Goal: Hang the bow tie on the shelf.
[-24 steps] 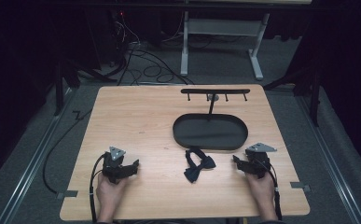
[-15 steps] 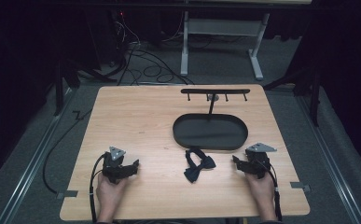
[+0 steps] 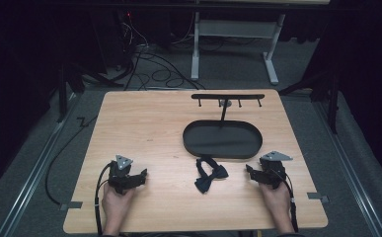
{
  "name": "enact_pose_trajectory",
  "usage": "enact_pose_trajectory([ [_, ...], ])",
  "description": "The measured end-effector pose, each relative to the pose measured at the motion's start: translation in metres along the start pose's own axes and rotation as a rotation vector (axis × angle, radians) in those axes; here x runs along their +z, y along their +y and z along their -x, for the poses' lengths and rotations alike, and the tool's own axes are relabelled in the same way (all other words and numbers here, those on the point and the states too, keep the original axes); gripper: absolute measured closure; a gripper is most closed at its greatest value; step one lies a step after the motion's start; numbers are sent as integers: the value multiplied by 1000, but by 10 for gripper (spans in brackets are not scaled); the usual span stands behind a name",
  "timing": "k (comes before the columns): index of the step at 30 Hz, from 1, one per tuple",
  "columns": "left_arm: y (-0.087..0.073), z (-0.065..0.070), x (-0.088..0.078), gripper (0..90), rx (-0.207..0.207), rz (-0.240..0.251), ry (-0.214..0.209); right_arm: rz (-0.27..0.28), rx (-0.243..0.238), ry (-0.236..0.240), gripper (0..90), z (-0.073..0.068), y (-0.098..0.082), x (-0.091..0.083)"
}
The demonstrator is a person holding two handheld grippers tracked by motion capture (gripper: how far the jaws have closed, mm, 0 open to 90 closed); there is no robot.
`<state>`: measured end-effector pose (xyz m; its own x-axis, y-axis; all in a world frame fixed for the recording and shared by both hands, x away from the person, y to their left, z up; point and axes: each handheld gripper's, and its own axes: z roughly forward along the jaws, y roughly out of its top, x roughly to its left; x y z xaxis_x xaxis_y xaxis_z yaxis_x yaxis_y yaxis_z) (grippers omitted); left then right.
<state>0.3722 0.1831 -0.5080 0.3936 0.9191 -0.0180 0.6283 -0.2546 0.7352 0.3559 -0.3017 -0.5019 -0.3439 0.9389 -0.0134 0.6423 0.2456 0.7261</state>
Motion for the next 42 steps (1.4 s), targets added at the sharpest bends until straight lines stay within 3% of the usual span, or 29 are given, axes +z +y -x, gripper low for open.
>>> enact_pose_trajectory([
  [10,0,0,0,215,1,-1,3,0,2,-1,369,0,1,1],
  [13,0,0,0,215,1,-1,3,2,-7,7,415,-1,1,0],
  [27,0,0,0,216,0,0,2,31,-6,34,457,-11,-1,-7],
  [42,0,0,0,216,-1,0,1,53,-20,118,527,-29,8,-21],
])
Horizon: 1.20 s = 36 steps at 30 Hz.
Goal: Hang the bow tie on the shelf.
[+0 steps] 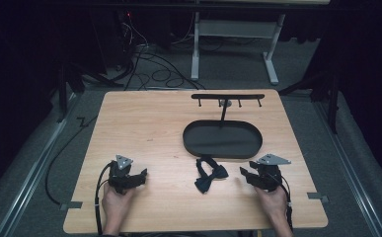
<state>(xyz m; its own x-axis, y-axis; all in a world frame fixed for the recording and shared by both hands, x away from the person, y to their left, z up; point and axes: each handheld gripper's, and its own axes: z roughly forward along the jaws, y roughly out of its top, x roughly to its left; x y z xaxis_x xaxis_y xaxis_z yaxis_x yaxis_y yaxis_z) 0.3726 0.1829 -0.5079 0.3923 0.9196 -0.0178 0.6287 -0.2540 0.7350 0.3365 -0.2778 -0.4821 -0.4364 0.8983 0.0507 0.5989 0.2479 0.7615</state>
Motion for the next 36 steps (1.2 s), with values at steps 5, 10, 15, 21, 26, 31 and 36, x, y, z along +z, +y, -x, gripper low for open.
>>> enact_pose_trajectory([
  [5,0,0,0,215,0,0,0,22,-2,25,526,-7,5,0],
  [10,0,0,0,214,0,0,-1,19,-2,51,531,-12,9,2],
  [15,0,0,0,214,1,0,-1,14,-1,74,536,-17,12,4],
  [21,0,0,0,214,2,-2,-2,12,-6,99,534,-23,17,7],
  [26,0,0,0,214,1,-1,-2,13,-8,121,531,-28,23,11],
  [31,0,0,0,214,1,-1,-2,20,-7,143,529,-34,28,15],
  [36,0,0,0,213,1,0,-3,17,-11,167,524,-42,34,22],
])
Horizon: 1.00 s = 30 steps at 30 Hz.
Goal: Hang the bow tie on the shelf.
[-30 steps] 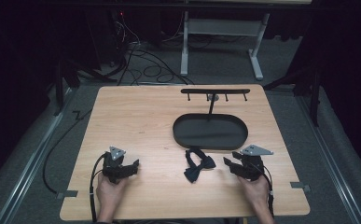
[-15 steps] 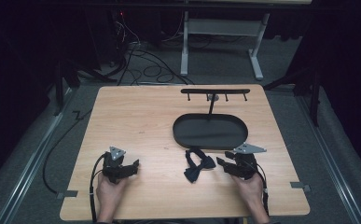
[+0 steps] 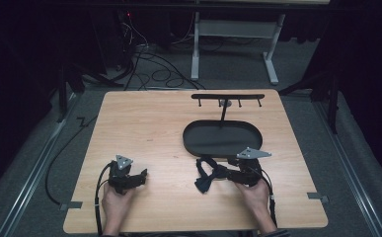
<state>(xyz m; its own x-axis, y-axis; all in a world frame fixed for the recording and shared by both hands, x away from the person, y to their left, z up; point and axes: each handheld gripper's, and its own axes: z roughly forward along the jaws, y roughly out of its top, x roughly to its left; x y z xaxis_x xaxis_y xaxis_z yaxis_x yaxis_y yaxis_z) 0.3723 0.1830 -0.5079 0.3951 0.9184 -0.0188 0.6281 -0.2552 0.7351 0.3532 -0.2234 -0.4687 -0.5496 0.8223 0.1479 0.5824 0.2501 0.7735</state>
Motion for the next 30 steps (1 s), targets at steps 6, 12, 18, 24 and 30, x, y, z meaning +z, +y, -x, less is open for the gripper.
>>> enact_pose_trajectory([
  [6,0,0,0,213,-1,1,-1,-5,-4,12,530,-6,4,12],
  [12,0,0,0,212,-3,1,-5,-30,14,21,531,-6,6,25],
  [18,0,-1,0,211,-3,3,-5,-60,26,19,527,-6,7,37],
  [24,0,-1,0,211,-4,3,-5,-82,41,19,586,-3,5,46],
  [30,0,0,0,211,-3,2,-5,-98,36,27,712,-3,4,48],
])
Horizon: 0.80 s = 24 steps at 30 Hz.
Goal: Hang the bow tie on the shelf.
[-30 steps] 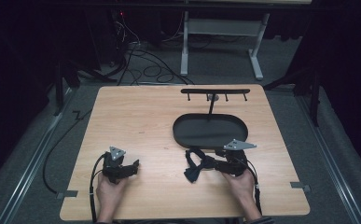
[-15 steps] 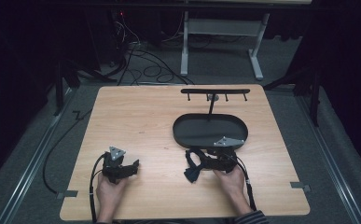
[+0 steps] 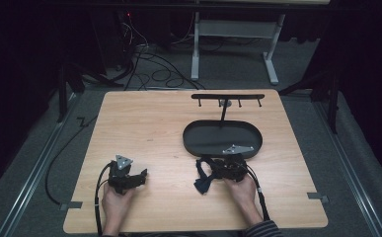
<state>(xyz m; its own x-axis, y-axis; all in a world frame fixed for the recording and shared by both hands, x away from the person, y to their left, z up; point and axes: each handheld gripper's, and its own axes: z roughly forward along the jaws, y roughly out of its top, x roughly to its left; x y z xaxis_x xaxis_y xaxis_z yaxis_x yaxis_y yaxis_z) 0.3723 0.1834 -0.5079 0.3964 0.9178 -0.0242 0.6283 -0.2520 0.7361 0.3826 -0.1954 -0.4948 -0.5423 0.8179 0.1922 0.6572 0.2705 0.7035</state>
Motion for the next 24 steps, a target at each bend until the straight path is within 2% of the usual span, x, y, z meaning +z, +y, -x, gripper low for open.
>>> enact_pose_trajectory([
  [8,0,0,0,212,1,0,1,0,-38,18,860,-3,0,-2],
  [14,0,0,0,212,1,0,1,29,-54,32,897,-5,1,-11],
  [24,0,0,0,212,2,-1,1,88,-76,40,900,-7,1,-33],
])
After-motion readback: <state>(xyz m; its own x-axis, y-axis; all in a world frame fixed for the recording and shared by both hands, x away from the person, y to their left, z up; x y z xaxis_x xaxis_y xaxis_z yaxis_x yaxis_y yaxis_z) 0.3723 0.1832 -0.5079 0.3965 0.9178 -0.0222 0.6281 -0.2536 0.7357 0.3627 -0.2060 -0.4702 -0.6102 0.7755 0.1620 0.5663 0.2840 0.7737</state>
